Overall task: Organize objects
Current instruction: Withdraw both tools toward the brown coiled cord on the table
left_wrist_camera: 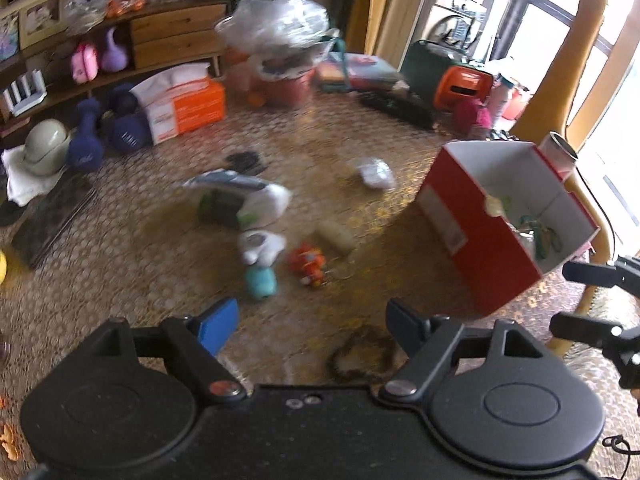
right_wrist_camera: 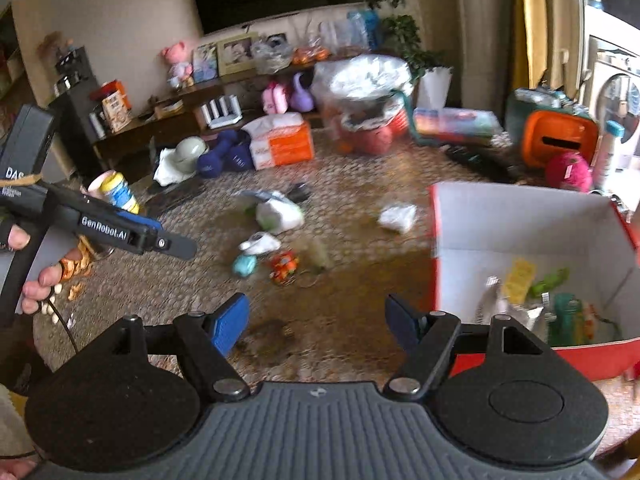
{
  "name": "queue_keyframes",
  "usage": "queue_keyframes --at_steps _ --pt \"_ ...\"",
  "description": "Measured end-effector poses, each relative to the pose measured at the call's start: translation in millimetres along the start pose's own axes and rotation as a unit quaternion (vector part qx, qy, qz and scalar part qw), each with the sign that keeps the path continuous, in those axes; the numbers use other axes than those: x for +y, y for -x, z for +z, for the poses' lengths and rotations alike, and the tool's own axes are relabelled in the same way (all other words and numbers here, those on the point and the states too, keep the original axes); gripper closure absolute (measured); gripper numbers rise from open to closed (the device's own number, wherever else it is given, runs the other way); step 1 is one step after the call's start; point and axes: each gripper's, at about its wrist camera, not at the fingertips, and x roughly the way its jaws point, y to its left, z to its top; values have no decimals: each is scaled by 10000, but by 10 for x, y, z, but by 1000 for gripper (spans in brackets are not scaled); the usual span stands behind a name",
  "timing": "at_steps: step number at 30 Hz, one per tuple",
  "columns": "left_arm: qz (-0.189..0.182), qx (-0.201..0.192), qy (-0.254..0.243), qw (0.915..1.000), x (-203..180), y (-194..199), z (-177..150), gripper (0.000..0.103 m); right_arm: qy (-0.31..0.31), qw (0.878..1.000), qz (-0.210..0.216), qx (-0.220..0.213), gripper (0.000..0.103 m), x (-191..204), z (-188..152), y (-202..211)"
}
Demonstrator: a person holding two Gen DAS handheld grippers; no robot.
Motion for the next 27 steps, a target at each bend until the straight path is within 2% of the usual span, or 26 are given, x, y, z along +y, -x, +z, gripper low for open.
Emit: queue_keyframes --at_steps 3,5,7,15,21,27 --pt "33 -19 103 9999 121 -60 -69 17 62 9999 22 103 28 94 -40 -174" --pt "-26 -91 203 9997 204 -106 -99 7 89 9998 26 175 28 139 -70 -305" --pt "29 -164 287 9995 258 -153 -121 3 89 9996 46 264 28 175 -100 -429" --pt "268 -156 442 9985 424 -544 -195 2 -95 9979 138 630 28 169 -184 -907" --pt "292 -93 628 9976 514 -843 -266 2 262 9964 -51 808 28 265 -256 -1186" --pt "341 -141 571 9977 505 -1008 -266 2 392 9938 -90 1036 28 298 -328 -1450"
